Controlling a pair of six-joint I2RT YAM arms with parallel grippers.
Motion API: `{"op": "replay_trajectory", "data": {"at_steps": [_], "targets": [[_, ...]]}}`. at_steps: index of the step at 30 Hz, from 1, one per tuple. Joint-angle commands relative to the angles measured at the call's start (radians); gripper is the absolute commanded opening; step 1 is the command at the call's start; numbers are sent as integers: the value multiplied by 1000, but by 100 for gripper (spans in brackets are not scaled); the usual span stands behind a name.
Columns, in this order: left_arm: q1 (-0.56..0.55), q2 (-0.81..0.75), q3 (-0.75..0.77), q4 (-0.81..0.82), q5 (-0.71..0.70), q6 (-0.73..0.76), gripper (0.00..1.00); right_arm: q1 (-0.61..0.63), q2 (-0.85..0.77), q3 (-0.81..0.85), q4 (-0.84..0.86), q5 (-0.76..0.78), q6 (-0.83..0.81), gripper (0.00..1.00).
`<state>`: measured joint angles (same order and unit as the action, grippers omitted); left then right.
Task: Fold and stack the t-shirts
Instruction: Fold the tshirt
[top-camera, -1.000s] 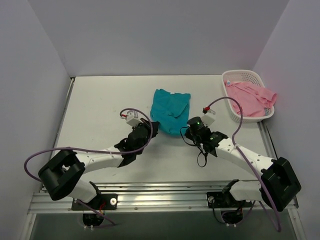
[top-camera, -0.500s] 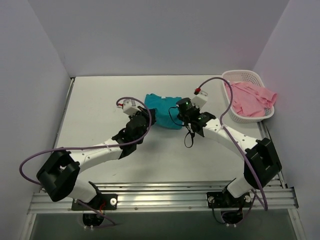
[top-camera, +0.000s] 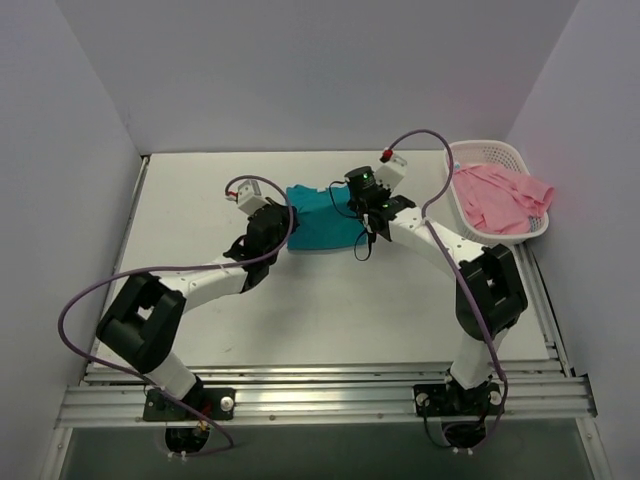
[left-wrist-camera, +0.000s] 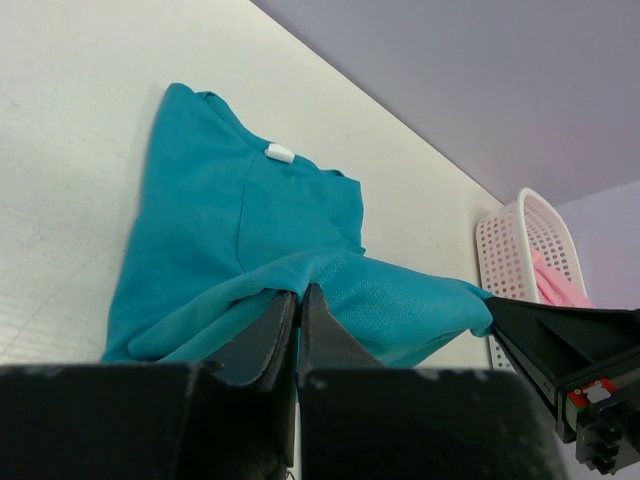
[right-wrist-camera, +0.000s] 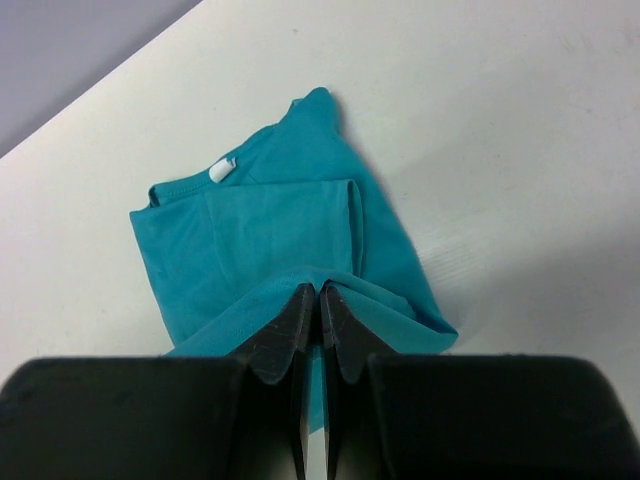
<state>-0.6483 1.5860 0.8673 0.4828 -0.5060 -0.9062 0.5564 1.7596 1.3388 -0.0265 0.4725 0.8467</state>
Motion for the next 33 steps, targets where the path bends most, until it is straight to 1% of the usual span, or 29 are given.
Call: {"op": "replay_trajectory", "data": {"at_steps": [1, 3, 7, 10, 14, 20, 21, 23, 24, 25, 27, 28, 32, 33], "targets": [[50, 55, 79, 68, 67, -3, 3, -23, 47, 78, 17, -1, -28, 0], [76, 78, 111, 73, 87, -3, 3, -38, 98, 106, 17, -24, -32, 0], [116, 156, 159, 95, 132, -5, 3, -59, 195, 215, 45, -66, -43, 0], [148, 213, 206, 109, 188, -5, 3, -78, 265, 263, 56, -100, -49, 0], [191, 298, 272, 137, 247, -3, 3, -102, 368, 365, 60, -143, -55, 0], [269, 494, 444, 186, 398, -13, 2, -145, 501, 505, 56, -205, -69, 0], [286, 550, 496, 192, 415, -14, 2, -154, 518, 549, 48, -219, -72, 0], [303, 606, 550, 195, 472, -23, 2, -165, 561, 588, 46, -236, -74, 0], [321, 662, 577, 209, 497, -28, 2, -171, 574, 620, 45, -244, -74, 0], [331, 690, 628, 218, 545, -33, 2, -182, 584, 632, 45, -255, -74, 0], [345, 773, 683, 237, 595, -48, 3, -190, 612, 651, 51, -262, -74, 0], [357, 796, 741, 238, 631, -54, 3, -199, 627, 660, 56, -264, -74, 0], [374, 888, 852, 238, 681, -65, 4, -230, 678, 677, 91, -288, -63, 0], [375, 914, 871, 232, 692, -62, 6, -237, 690, 683, 103, -293, -54, 2]]}}
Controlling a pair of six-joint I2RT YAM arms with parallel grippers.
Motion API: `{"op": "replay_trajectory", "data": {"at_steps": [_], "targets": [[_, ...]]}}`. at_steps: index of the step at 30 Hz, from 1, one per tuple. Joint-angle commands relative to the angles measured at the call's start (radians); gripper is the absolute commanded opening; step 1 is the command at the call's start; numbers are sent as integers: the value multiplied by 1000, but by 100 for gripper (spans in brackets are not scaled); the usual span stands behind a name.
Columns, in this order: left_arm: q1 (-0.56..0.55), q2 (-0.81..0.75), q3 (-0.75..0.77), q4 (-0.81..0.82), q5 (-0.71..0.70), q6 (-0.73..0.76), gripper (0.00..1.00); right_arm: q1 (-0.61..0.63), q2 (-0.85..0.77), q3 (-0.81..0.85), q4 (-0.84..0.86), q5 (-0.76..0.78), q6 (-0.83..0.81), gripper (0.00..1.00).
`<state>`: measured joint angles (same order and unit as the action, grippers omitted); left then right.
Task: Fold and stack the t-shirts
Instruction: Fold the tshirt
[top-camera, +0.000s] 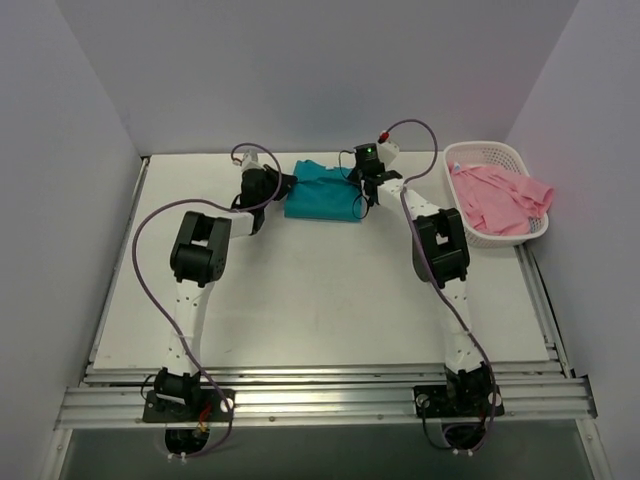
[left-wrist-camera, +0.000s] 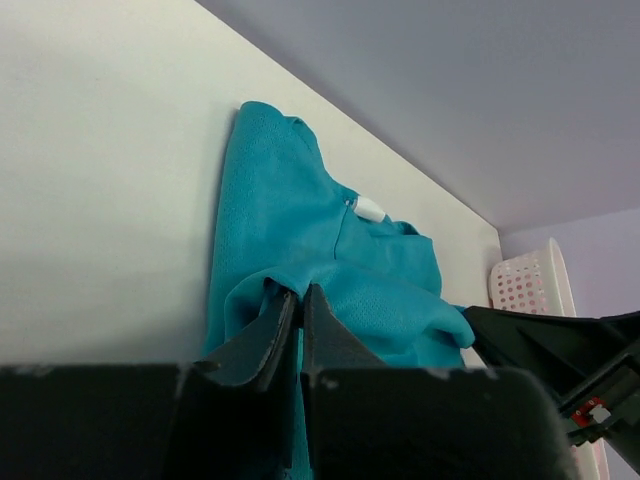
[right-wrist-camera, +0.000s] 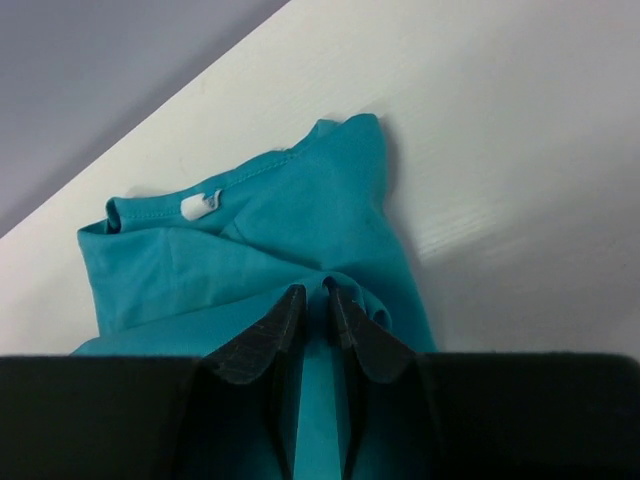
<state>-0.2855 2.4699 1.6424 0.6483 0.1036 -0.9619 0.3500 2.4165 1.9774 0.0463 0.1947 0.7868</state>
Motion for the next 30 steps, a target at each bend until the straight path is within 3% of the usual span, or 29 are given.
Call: {"op": "replay_trajectory", "data": {"at_steps": [1, 3, 4, 6, 7, 8, 15, 22, 30], "targets": [[14, 43, 115, 60, 87, -5, 11, -37, 47, 55, 36, -18, 9, 16], [16, 75, 172, 50, 99, 11, 21, -49, 78, 60, 67, -18, 20, 43], [16, 86, 190, 47, 102, 17, 40, -54, 93, 60, 76, -17, 23, 66], [16, 113, 238, 50, 113, 32, 66, -63, 104, 60, 102, -12, 37, 83], [16, 119, 252, 51, 111, 49, 99, -65, 110, 63, 109, -11, 40, 94], [19, 127, 278, 47, 111, 55, 94, -66, 110, 66, 118, -11, 40, 96], [46, 34, 249, 93, 136, 58, 94, -63, 3, -1, 145, 35, 20, 97], [46, -240, -33, 179, 131, 75, 94, -45, -184, -100, 138, 43, -14, 98], [58, -468, -318, 201, 73, 97, 94, -3, -150, -40, 72, 17, -41, 96]]}}
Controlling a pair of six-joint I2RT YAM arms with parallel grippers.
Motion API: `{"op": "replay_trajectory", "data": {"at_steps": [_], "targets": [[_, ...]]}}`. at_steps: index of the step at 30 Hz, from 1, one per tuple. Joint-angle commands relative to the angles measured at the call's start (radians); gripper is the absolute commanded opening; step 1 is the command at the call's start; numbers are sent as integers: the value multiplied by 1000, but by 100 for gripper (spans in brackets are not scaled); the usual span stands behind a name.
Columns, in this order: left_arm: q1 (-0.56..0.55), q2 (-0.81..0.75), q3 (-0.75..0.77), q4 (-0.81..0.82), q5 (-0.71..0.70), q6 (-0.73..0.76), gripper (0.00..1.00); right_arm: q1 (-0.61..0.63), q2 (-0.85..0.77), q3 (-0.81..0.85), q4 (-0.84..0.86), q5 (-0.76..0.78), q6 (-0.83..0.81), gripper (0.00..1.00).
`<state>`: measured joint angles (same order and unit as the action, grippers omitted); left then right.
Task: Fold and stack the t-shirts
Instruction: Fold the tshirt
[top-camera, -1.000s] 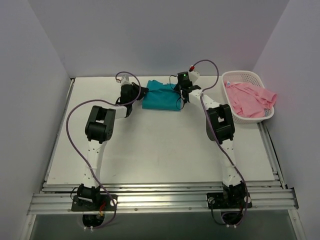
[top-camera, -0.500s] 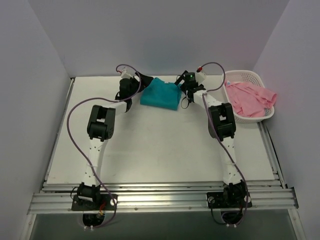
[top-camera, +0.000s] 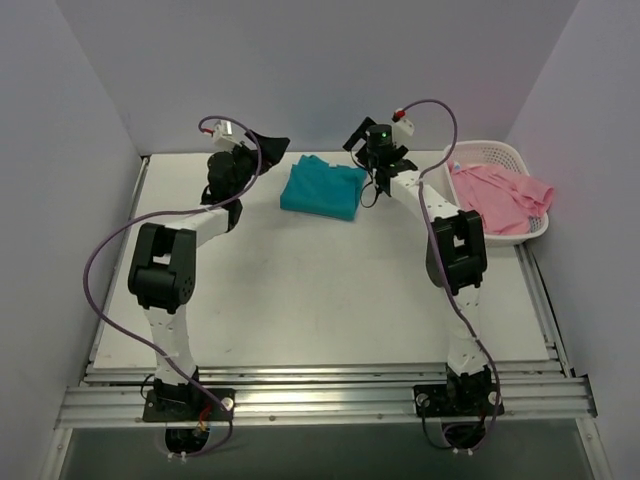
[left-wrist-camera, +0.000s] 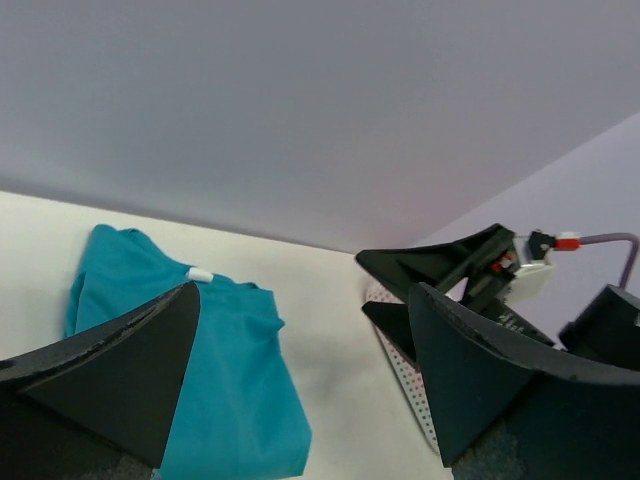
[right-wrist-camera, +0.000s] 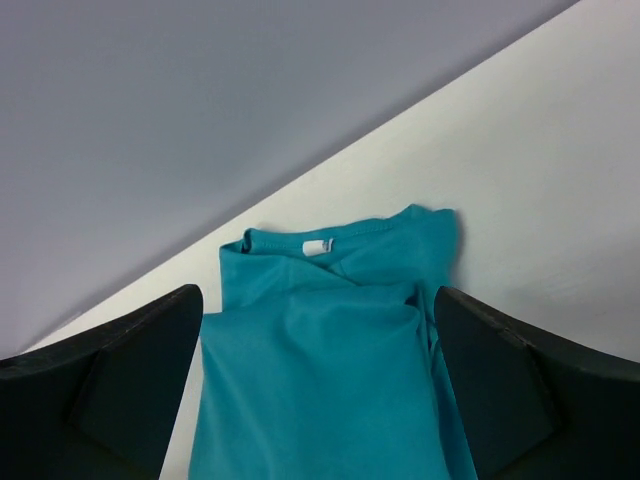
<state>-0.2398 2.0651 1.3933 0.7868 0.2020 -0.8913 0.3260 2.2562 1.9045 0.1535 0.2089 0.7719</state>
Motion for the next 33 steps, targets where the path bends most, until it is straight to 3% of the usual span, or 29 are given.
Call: {"op": "replay_trajectory", "data": {"at_steps": [1, 6, 12, 33], "targets": [[16, -83, -92, 86, -26, 19, 94, 22, 28, 65, -54, -6, -25, 96], [25, -114, -215, 132, -21, 3, 94, 19, 147, 126, -54, -58, -36, 91], [27, -115, -252, 150, -4, 5, 94, 7, 226, 171, -46, -80, -36, 88], [30, -62, -238, 177, 13, 9, 94, 8, 174, 148, -62, -49, -36, 81]]}}
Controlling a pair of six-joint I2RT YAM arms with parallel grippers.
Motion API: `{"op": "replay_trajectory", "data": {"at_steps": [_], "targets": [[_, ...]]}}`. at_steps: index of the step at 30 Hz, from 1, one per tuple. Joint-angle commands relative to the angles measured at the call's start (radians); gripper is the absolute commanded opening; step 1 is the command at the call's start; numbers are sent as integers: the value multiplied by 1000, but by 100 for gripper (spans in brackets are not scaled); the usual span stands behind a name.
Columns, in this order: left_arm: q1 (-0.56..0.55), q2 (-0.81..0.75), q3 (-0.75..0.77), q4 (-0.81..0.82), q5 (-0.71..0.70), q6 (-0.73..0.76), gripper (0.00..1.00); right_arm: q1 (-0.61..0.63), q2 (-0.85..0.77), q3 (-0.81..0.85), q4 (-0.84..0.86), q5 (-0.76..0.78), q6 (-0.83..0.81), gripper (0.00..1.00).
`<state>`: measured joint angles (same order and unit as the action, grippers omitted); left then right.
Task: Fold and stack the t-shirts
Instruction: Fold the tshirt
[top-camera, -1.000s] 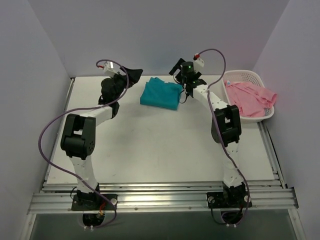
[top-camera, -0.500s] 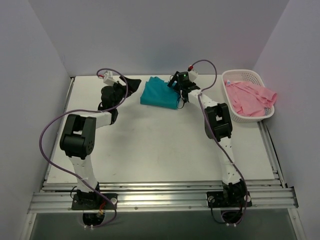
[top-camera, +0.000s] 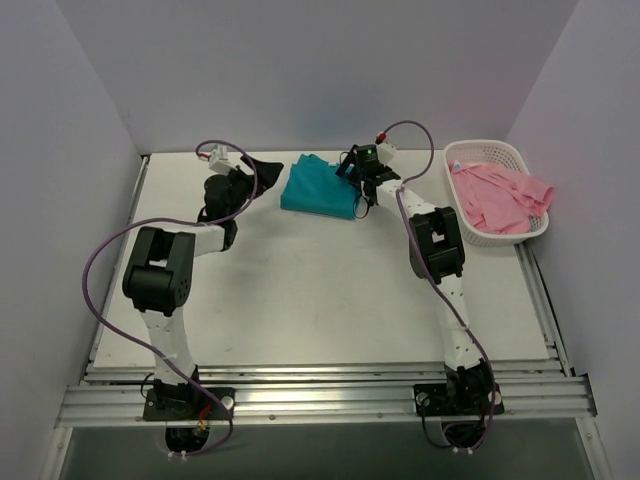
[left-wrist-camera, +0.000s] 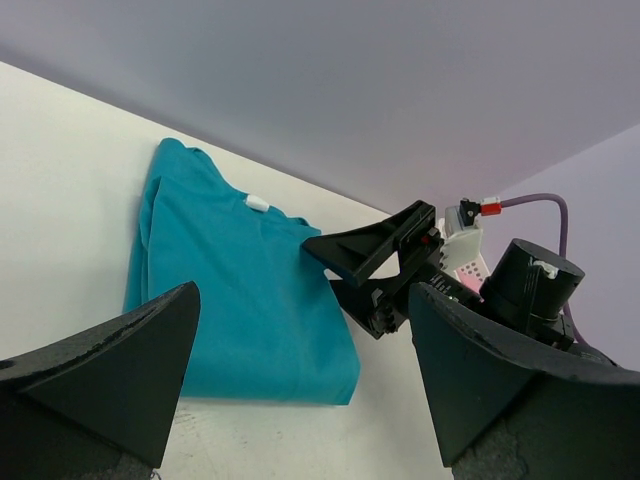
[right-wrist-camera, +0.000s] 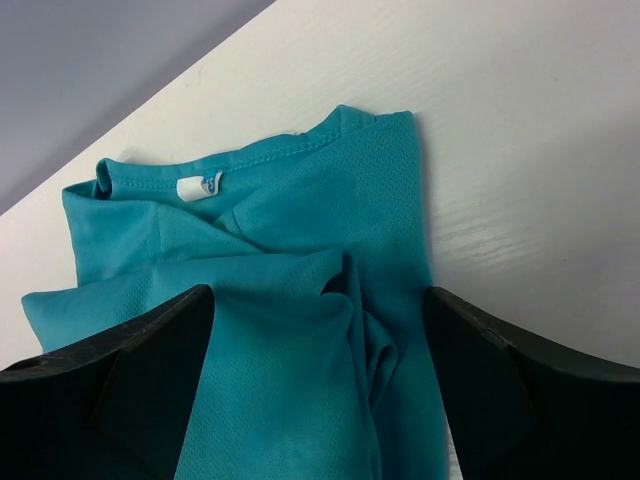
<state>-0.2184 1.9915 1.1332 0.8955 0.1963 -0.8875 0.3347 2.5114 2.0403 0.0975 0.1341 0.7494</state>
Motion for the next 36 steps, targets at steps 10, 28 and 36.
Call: {"op": "replay_trajectory", "data": {"at_steps": [10, 28, 36], "targets": [[8, 59, 48, 83, 25, -4, 94, 1, -16, 96, -13, 6, -15, 77], [16, 141, 102, 92, 38, -11, 94, 1, 79, 201, -27, -7, -2, 74], [17, 170, 117, 111, 46, -31, 94, 6, 67, 173, -25, 4, -5, 69]]}}
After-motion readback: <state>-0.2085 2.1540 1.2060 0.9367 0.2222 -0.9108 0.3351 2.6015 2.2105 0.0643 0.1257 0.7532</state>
